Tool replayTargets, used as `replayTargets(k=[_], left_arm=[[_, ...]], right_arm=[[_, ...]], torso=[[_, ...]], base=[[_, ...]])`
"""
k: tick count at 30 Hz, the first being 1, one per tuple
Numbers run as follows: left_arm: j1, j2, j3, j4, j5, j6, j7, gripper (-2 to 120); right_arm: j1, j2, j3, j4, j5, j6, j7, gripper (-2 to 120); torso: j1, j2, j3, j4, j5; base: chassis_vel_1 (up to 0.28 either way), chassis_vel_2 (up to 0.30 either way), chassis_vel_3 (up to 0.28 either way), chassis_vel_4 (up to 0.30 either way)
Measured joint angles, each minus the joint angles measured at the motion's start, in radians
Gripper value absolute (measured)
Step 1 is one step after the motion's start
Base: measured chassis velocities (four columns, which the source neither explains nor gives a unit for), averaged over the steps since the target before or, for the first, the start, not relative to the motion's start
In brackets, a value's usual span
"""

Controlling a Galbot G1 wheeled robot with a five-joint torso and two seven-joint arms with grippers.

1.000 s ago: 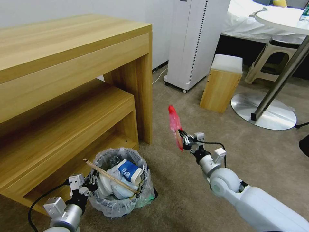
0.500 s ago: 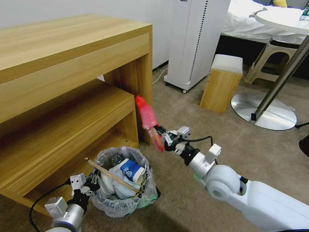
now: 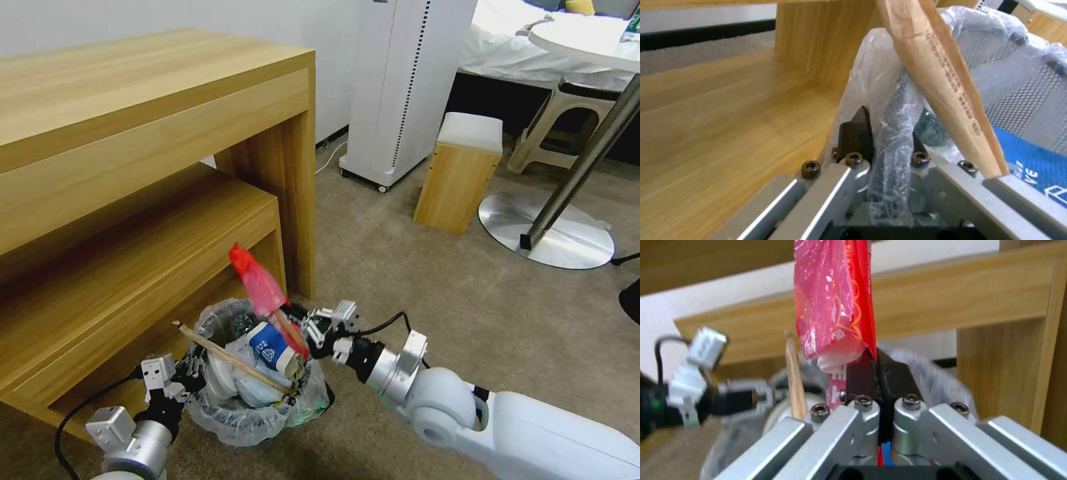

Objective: Pick up the trash bin and place the garbage on the floor into it.

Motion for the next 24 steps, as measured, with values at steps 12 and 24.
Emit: replayTargets(k=[12,24], left_arm=[[0.011,-0.001,-0.002,-0.033,-0.004,0.010,-0.001,2],[0.014,0.005,-0.001,-0.033,-0.007,0.012,-0.003,2]], right_arm=[[-0.008,0.027,-0.050,-0.087,-0.066,0.021,-0.007,0],[-0.024,0.036,-0.043,-0.102,-0.094,0.021,-0.009,17]], torso=[[0.000,0.000,0.000,0.0000,0.0001],[0.000,0.000,0.000,0.0000,0.0000]], base=[[0.000,0.000,0.000,0.000],[0.000,0.000,0.000,0.000]])
